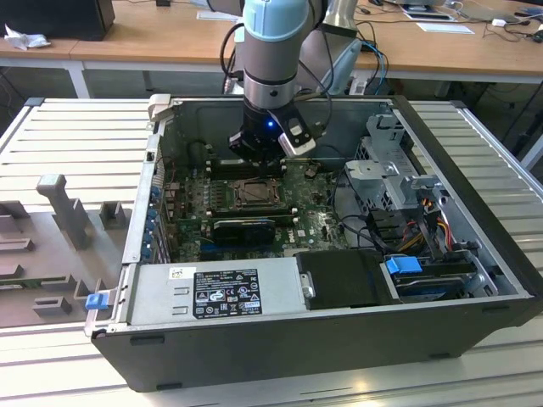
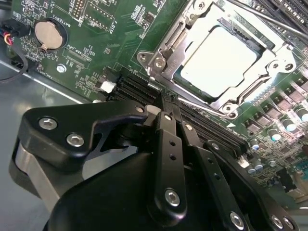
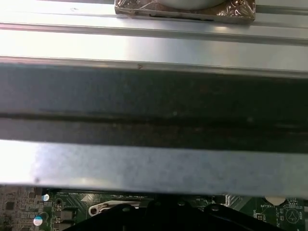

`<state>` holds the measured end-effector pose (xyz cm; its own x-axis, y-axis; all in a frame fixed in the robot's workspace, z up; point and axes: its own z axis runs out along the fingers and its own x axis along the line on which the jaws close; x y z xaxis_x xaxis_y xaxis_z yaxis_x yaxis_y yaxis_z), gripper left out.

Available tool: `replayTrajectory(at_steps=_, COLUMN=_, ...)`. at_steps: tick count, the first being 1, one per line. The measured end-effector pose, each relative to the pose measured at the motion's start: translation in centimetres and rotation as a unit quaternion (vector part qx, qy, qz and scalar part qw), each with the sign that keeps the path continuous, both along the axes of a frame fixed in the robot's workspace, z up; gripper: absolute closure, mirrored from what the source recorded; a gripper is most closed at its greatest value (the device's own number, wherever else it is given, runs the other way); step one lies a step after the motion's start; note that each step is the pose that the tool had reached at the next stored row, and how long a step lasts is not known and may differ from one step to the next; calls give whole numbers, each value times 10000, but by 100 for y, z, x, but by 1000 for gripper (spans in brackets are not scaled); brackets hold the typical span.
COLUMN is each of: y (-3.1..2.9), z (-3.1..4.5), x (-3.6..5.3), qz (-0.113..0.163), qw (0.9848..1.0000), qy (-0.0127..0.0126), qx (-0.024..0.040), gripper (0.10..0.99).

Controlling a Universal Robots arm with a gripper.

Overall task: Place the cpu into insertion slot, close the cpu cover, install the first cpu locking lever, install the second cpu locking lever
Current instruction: 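Install the first cpu locking lever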

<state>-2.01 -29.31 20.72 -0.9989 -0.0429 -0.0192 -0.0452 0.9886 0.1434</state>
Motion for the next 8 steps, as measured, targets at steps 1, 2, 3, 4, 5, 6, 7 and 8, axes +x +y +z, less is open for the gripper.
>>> replayTrajectory(at_steps=1, y=0, z=-8, x=1, qz=0, qw=10000, qy=0, qx=0, gripper=980)
replayTrajectory(at_steps=2, y=0, z=-16, x=4, qz=1, qw=10000, qy=0, qx=-1, gripper=980)
replayTrajectory(at_steps=3, y=0, z=-23, x=4, qz=0, qw=10000, qy=0, qx=-2, gripper=980)
replayTrajectory(at_steps=4, y=0, z=-27, x=5, qz=0, qw=10000, qy=0, qx=-3, gripper=980)
replayTrajectory(at_steps=5, y=0, z=-28, x=5, qz=0, qw=10000, qy=1, qx=-12, gripper=980)
replayTrajectory(at_steps=6, y=0, z=-29, x=6, qz=0, qw=10000, qy=0, qx=-19, gripper=980)
replayTrajectory(at_steps=7, y=0, z=-29, x=6, qz=0, qw=10000, qy=0, qx=-31, gripper=980)
replayTrajectory(at_steps=8, y=0, z=-29, x=6, qz=0, qw=10000, qy=0, qx=-47, gripper=980)
